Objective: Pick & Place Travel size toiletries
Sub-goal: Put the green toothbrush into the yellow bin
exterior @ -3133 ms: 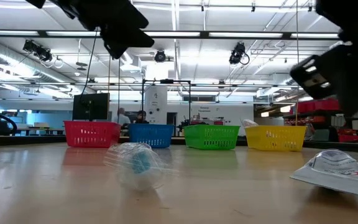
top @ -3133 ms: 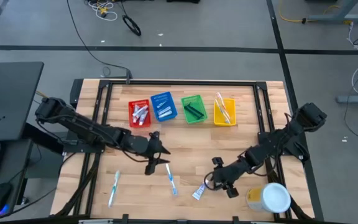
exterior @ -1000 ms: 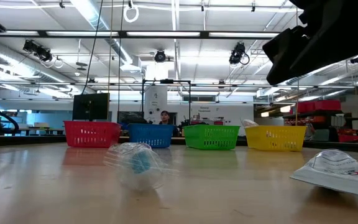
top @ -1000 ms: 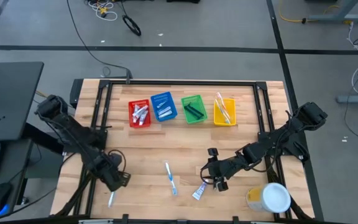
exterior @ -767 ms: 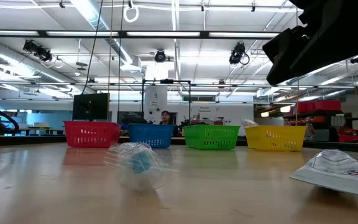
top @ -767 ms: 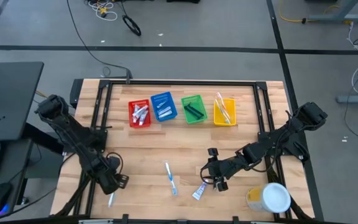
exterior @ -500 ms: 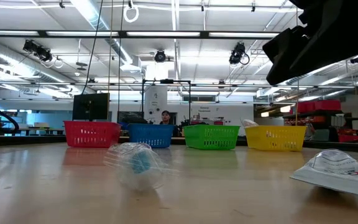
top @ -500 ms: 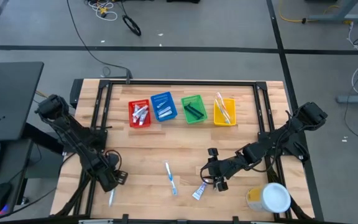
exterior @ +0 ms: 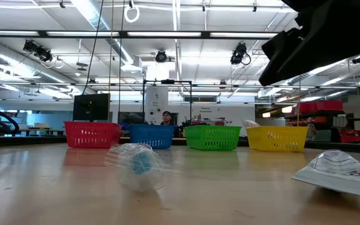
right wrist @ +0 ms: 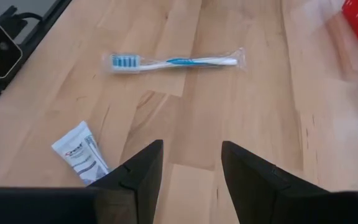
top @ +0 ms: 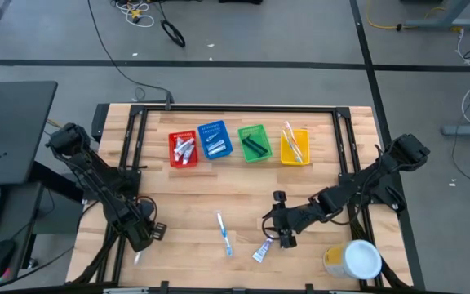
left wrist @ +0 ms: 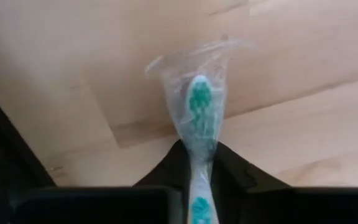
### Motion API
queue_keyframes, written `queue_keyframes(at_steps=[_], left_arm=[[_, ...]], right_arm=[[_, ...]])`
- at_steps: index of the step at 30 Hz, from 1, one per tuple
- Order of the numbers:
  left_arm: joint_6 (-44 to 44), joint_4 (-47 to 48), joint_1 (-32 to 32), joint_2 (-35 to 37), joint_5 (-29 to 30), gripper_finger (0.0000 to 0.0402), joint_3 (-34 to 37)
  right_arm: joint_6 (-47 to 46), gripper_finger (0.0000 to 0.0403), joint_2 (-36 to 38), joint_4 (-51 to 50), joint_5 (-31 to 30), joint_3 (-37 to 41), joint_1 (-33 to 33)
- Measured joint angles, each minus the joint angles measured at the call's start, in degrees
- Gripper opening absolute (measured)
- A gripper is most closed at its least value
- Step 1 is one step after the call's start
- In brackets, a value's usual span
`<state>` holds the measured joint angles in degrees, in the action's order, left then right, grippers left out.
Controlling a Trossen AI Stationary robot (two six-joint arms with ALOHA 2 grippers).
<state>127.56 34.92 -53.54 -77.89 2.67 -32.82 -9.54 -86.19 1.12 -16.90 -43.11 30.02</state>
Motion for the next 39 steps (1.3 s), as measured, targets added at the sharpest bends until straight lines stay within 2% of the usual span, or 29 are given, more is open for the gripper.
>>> queue_keyframes(at_steps=[4,9,14,19,21,24,27,30,34,37,39], left_arm=[[1.1,0.0,0.0,0.0,3.1,0.0025,0.0],[1.4,0.9,0.1,-0.2,5.8,0.0042,-0.9],[-1.1,-0.1,1.0,-0.3,17.8,0.0044,-2.3],[-10.1,-0.1,4.6,-0.3,31.9,0.0025,-4.7],[-16.0,-1.3,6.8,-0.2,37.5,0.0025,-5.6],[-29.7,-6.3,11.2,-0.2,43.5,0.0037,-7.1],[-46.9,-15.3,15.8,-0.2,46.0,0.0046,-8.5],[-65.2,-28.6,20.4,-0.2,46.9,0.0044,-9.6],[-86.3,-44.7,26.9,-0.2,40.0,0.0034,-11.0],[-96.4,-51.9,31.1,-0.1,34.4,0.0032,-11.8],[-100.2,-53.7,33.3,-0.1,31.1,0.0036,-12.2]], right_arm=[[0.0,0.0174,0.0,1.0,0.4,0.0,-0.7],[0.0,0.0174,0.0,2.2,0.5,0.0,-1.6],[0.0,0.0174,0.0,3.0,0.5,0.0,-2.5],[0.0,0.0174,0.0,5.3,0.5,0.0,-4.3],[-1.1,0.0174,-0.3,7.9,0.6,0.0,-5.7],[-4.7,0.0174,-1.5,13.4,0.6,0.0,-8.2],[-6.6,0.0174,-3.5,19.6,2.6,0.0,-10.9],[-8.7,0.0174,-6.2,26.0,5.6,0.0,-13.7],[-8.5,0.0174,-9.9,33.5,13.7,0.0,-16.7],[-7.7,0.0174,-12.3,41.1,19.1,0.0,-17.8],[-7.5,0.0174,-13.1,45.8,19.6,0.0,-18.3]])
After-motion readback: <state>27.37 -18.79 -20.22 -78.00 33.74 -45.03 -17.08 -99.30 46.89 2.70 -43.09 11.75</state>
